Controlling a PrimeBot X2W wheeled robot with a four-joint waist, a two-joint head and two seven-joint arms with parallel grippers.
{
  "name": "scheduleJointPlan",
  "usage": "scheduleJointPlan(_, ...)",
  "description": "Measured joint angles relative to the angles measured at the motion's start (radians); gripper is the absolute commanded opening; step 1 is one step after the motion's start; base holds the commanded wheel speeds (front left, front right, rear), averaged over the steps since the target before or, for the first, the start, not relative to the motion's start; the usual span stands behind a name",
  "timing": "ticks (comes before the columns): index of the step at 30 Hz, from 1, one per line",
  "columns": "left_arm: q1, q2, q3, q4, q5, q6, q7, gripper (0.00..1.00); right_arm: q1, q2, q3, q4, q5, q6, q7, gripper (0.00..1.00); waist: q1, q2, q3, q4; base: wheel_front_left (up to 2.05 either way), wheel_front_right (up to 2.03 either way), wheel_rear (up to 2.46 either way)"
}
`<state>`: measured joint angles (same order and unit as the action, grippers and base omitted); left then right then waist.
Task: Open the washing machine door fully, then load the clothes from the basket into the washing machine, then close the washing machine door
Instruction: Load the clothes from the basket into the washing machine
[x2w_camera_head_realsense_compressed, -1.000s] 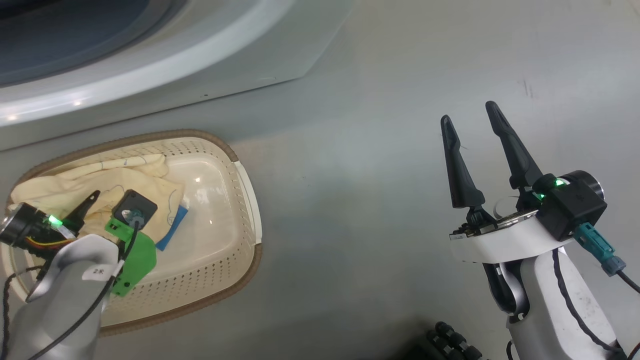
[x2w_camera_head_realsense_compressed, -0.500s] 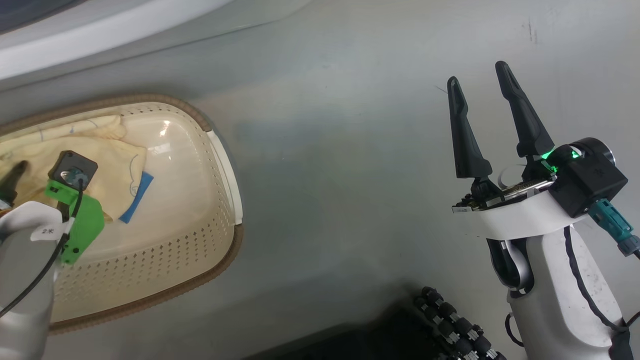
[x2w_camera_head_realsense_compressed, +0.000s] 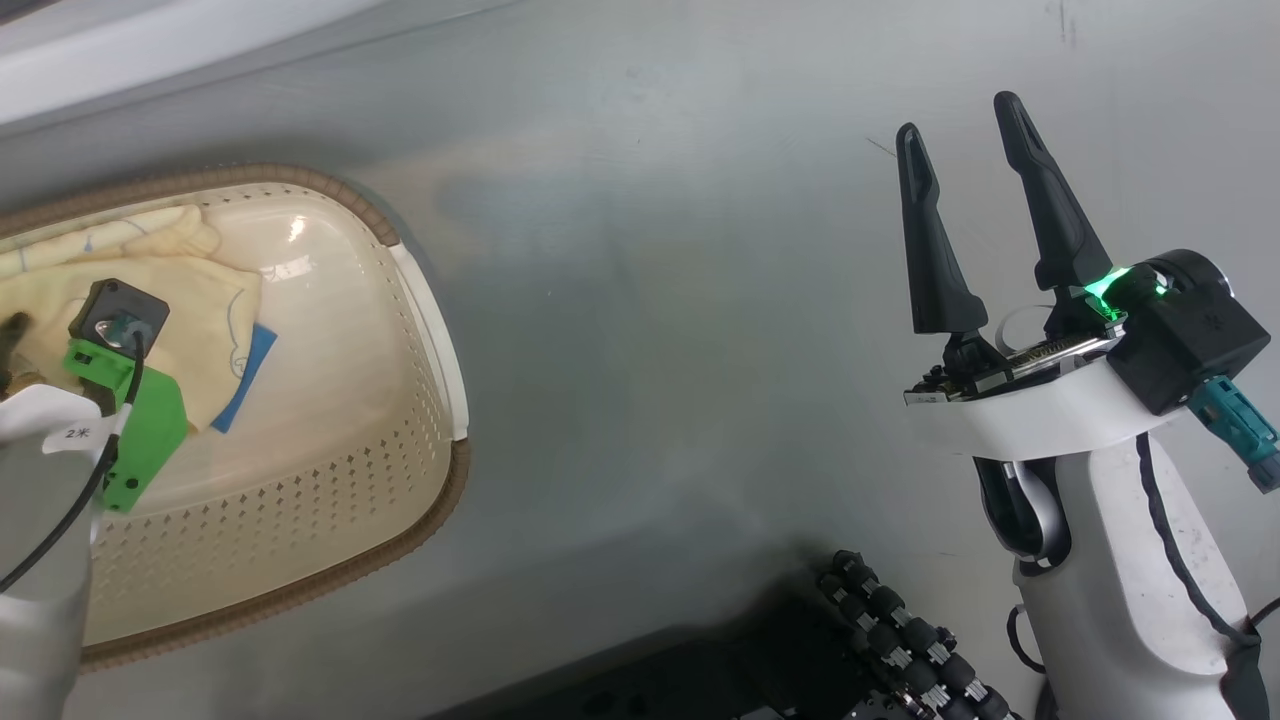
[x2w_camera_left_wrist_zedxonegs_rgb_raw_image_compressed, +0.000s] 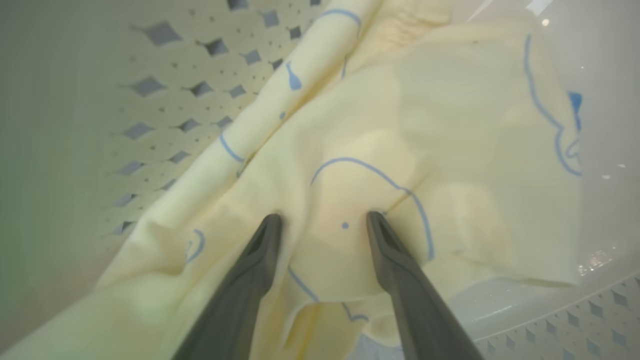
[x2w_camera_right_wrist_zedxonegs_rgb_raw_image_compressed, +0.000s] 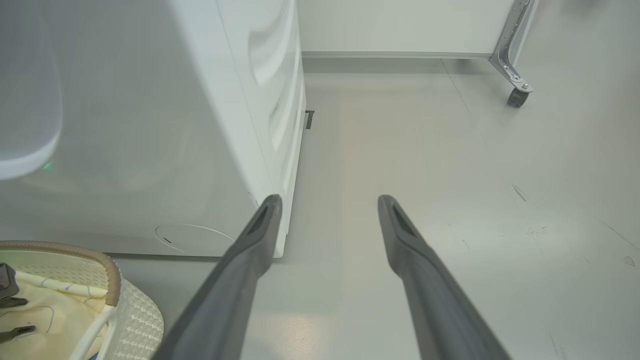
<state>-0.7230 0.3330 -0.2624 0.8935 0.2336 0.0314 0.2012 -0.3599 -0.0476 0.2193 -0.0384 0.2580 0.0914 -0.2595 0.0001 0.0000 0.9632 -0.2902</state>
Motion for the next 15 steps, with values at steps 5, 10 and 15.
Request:
scheduleJointPlan(5,-0.017,0.000,0.003,0.030,-0.004,0.000,-0.017,0.00,-0.001,0.000,0.005,0.000,0.016,0.000,0.000,1.00,0.0000,0.0000,0.003,-0.004,0.00,0.00,0.00)
scheduleJointPlan(10,-0.022,0.000,0.012,0.049,-0.022,0.003,-0.054,0.00,-0.002,0.001,0.006,0.000,0.033,0.000,0.000,1.00,0.0000,0.0000,0.003,-0.006,0.00,0.00,0.00)
scheduleJointPlan(15,-0.023,-0.005,0.025,0.063,-0.042,0.012,-0.138,0.00,-0.009,0.001,0.004,0.003,0.039,0.000,0.000,1.00,0.0000,0.0000,-0.009,-0.003,0.00,0.00,0.00)
